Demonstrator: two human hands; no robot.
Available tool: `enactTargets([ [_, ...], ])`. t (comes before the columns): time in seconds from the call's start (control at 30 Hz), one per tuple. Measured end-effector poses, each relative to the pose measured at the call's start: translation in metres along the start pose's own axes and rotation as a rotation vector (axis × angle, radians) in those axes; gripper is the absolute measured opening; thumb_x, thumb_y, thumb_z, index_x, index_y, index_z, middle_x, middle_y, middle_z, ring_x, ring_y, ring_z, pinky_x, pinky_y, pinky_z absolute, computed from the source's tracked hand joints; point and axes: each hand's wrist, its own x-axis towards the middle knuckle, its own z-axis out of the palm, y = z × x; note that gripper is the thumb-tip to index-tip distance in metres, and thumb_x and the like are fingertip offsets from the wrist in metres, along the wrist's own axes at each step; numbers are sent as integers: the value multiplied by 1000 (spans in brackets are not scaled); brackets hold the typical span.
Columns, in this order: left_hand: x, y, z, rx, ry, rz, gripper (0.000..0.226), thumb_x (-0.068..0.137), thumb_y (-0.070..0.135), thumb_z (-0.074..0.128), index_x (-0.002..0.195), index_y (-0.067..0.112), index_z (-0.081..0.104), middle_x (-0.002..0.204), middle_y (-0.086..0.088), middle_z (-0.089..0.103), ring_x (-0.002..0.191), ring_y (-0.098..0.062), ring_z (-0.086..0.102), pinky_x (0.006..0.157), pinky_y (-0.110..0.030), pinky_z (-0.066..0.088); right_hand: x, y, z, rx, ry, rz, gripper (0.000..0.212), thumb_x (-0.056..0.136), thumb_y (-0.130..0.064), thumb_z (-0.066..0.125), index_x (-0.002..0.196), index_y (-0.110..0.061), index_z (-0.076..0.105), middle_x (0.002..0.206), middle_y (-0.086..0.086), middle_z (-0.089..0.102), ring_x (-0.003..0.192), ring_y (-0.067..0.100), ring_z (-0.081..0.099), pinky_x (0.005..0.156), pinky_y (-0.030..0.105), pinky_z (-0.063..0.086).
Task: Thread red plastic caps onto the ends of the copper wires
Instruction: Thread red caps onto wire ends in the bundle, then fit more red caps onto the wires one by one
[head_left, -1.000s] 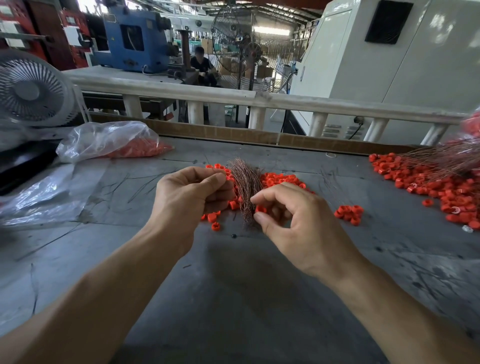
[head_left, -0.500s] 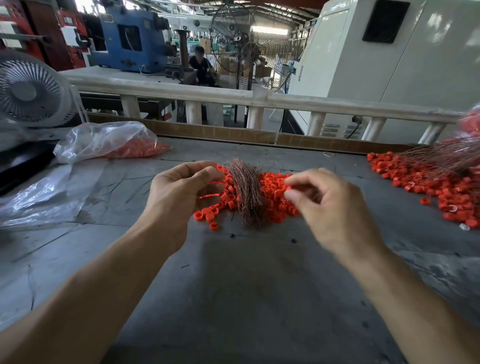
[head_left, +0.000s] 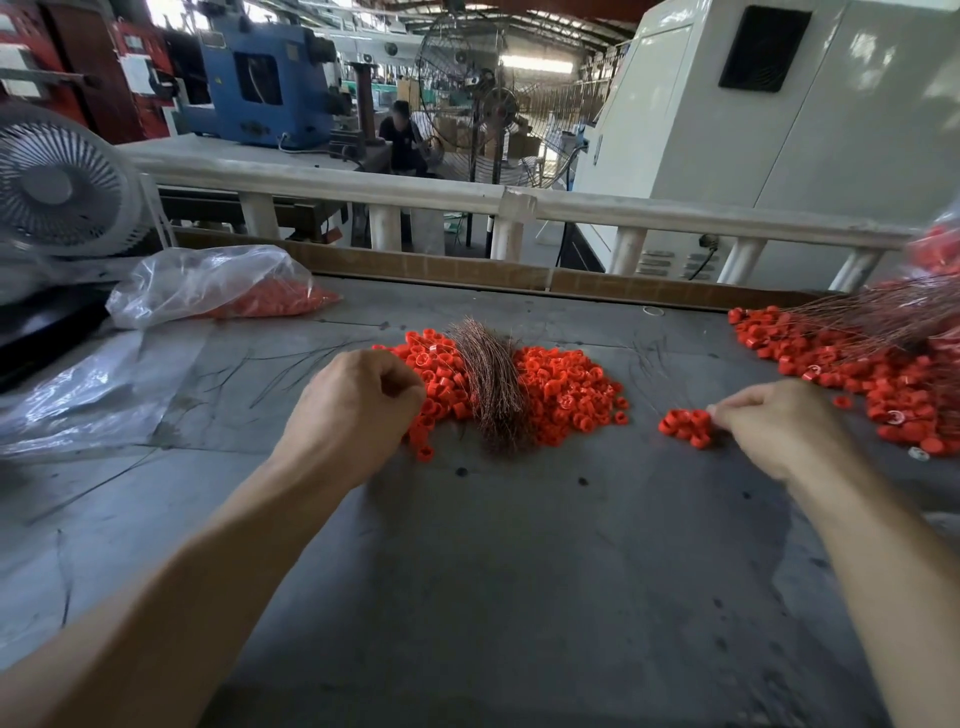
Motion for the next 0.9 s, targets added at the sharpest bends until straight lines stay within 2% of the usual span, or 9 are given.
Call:
enactTargets([
  [0.1, 1, -2, -1, 41, -3, 19, 9, 89, 29, 70, 81, 31, 72, 79, 18, 67, 77, 1, 59, 61, -20, 42, -3, -4, -2, -24, 6, -11, 30, 88, -41, 73, 63, -29, 63, 83, 6, 66, 91, 32, 65, 79, 35, 48],
  [0.23, 3, -6, -2, 72, -7, 37, 9, 90, 31, 70, 82, 33, 72, 82, 21, 64, 78, 3, 57, 60, -20, 40, -14, -15, -1, -16, 70, -78, 27, 92, -40, 67, 68, -28, 65, 81, -1, 70, 85, 28, 65, 76, 36, 51],
  [0.3, 4, -6, 0, 83, -11, 51, 7, 89, 30, 71, 83, 33, 72, 82, 20, 65, 78, 2, 57, 60, -22, 40, -22, -24, 1, 62, 122, -173, 22, 92, -35, 65, 72, -27, 68, 78, -6, 72, 82, 26, 67, 76, 38, 55],
  [0.4, 2, -6, 3, 89, -25, 87, 5, 87, 31, 74, 83, 34, 72, 83, 17, 66, 79, -1, 58, 63, -26, 41, -39, -40, 9, 180, 100, -370, 13, 91, -29, 66, 82, -24, 75, 77, -5, 74, 76, 23, 71, 75, 39, 58],
  [0.57, 0, -6, 6, 146, -13, 123, 5, 85, 33, 77, 84, 34, 72, 83, 16, 65, 79, -1, 55, 62, -20, 37, -73, -65, 31, 183, -41, -720, 4, 87, -26, 77, 89, -29, 77, 87, -14, 68, 79, 4, 63, 76, 20, 46],
  [0.73, -3, -1, 7, 120, 17, 159, 4, 84, 34, 77, 84, 34, 73, 77, 18, 63, 74, 4, 52, 59, -16, 33, -86, -79, 49, 149, -87, -830, 15, 84, -33, 81, 97, -27, 75, 82, -15, 58, 74, 7, 55, 73, 28, 48],
  [0.8, -5, 2, 7, 76, 29, 185, 5, 84, 33, 77, 81, 34, 72, 73, 22, 62, 73, 5, 54, 59, -17, 35, -88, -82, 52, 118, -65, -878, 13, 86, -32, 79, 97, -26, 75, 85, -14, 59, 79, 6, 53, 74, 28, 46],
  [0.9, -7, 8, 9, 13, 18, 227, 9, 85, 30, 77, 79, 35, 72, 74, 24, 64, 74, 5, 57, 63, -15, 39, -91, -84, 50, 124, -34, -924, 4, 90, -28, 76, 92, -25, 75, 90, -11, 64, 88, 10, 58, 77, 31, 48],
])
